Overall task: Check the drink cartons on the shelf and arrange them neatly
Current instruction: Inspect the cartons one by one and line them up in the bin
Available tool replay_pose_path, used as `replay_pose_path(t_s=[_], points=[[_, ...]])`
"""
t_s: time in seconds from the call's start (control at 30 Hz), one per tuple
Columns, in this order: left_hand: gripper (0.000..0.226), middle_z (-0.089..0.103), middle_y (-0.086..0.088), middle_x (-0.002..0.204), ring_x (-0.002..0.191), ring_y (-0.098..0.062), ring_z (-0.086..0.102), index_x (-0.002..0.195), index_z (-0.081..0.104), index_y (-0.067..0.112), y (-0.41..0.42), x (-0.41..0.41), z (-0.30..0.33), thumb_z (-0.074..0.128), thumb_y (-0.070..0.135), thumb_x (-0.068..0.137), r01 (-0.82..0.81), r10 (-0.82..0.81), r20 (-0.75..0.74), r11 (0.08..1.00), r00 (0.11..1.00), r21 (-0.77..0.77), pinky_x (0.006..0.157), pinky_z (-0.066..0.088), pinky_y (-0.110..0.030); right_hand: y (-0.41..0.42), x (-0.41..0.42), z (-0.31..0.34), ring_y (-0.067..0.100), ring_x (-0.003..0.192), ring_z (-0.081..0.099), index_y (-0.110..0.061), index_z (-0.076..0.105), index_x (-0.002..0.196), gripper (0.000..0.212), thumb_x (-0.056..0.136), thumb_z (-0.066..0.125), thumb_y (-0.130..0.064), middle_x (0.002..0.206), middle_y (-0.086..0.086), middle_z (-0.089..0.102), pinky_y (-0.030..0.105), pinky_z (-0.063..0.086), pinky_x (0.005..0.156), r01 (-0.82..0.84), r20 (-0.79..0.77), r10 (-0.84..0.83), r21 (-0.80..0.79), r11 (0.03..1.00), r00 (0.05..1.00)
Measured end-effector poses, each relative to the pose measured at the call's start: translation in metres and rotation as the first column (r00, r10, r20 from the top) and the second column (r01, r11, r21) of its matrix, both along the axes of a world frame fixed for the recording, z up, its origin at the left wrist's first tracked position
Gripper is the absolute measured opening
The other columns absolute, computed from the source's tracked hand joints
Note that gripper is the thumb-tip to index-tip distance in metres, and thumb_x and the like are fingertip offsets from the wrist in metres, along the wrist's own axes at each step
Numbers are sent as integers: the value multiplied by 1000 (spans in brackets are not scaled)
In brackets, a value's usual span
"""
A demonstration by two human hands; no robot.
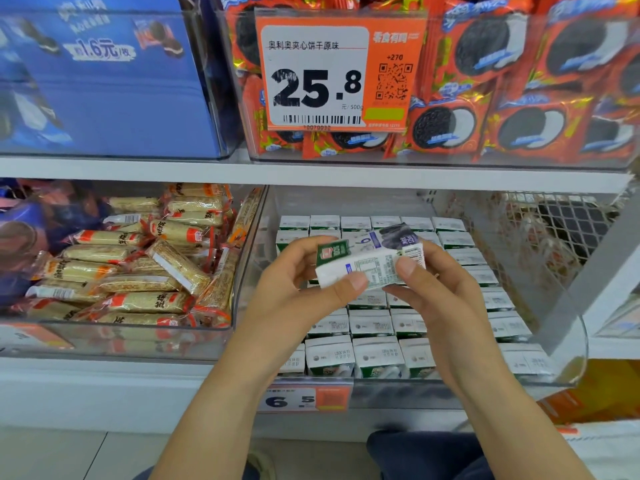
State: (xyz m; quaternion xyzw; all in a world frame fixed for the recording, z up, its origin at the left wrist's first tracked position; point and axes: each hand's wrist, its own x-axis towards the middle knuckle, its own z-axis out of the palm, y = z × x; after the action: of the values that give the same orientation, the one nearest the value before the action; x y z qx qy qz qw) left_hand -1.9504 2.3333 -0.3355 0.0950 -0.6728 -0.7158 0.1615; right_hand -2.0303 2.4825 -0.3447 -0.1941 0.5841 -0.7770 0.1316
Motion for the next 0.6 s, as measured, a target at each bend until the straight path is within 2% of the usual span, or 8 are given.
replay_pose_path(t_s=[0.1, 0.17, 0.23, 0.37, 0.47, 0.6], points=[[54, 71, 9, 103, 92, -4, 67, 106, 62, 30, 1, -1, -3, 84, 33, 57, 31, -27, 40, 994, 999, -108, 74, 52, -17, 1, -3, -1, 23, 105, 64, -21, 63, 117, 59, 61, 80, -25, 109, 3, 70, 27, 54, 81, -11, -15, 10, -45, 999, 1000], [54, 69, 17, 106, 98, -1, 63, 108, 60, 35, 4, -1, -5, 87, 37, 61, 51, -32, 75, 964, 997, -262, 84, 50, -18, 2, -3, -1, 25, 107, 62, -20, 61, 119, 60, 62, 79, -17, 110, 2, 69, 28, 53, 81, -49, -43, 47, -67, 997, 998], [54, 66, 21, 108, 102, -1, 60, 110, 59, 39, 7, -1, -6, 81, 38, 61, 58, -33, 78, 939, 996, -339, 91, 47, -23, 3, -3, 0, 23, 107, 62, -19, 62, 117, 61, 60, 81, -16, 108, -2, 69, 28, 54, 80, -88, -86, 81, -74, 993, 993], [55, 66, 22, 109, 103, -1, 60, 111, 59, 40, 6, -2, -8, 82, 36, 61, 35, -12, 67, 930, 998, -365, 93, 46, -27, 4, -2, 2, 13, 100, 63, -20, 62, 112, 57, 57, 77, -23, 100, -7, 69, 25, 53, 77, -108, -139, 98, -69, 992, 985], [54, 64, 26, 113, 109, 2, 57, 112, 58, 44, 5, -2, -10, 85, 30, 67, 54, -21, 88, 921, 996, -386, 100, 44, -33, 2, 1, 2, 12, 98, 63, -23, 62, 108, 55, 56, 78, -24, 98, -9, 69, 25, 53, 76, -67, -188, 59, -35, 997, 980], [55, 59, 31, 119, 113, 8, 53, 118, 55, 49, 7, -2, -10, 77, 44, 69, 62, -30, 84, 904, 996, -424, 100, 44, -31, 0, 4, 0, 12, 98, 64, -39, 65, 96, 47, 52, 80, -33, 97, -10, 71, 33, 56, 80, 79, -235, -80, -12, 997, 969]])
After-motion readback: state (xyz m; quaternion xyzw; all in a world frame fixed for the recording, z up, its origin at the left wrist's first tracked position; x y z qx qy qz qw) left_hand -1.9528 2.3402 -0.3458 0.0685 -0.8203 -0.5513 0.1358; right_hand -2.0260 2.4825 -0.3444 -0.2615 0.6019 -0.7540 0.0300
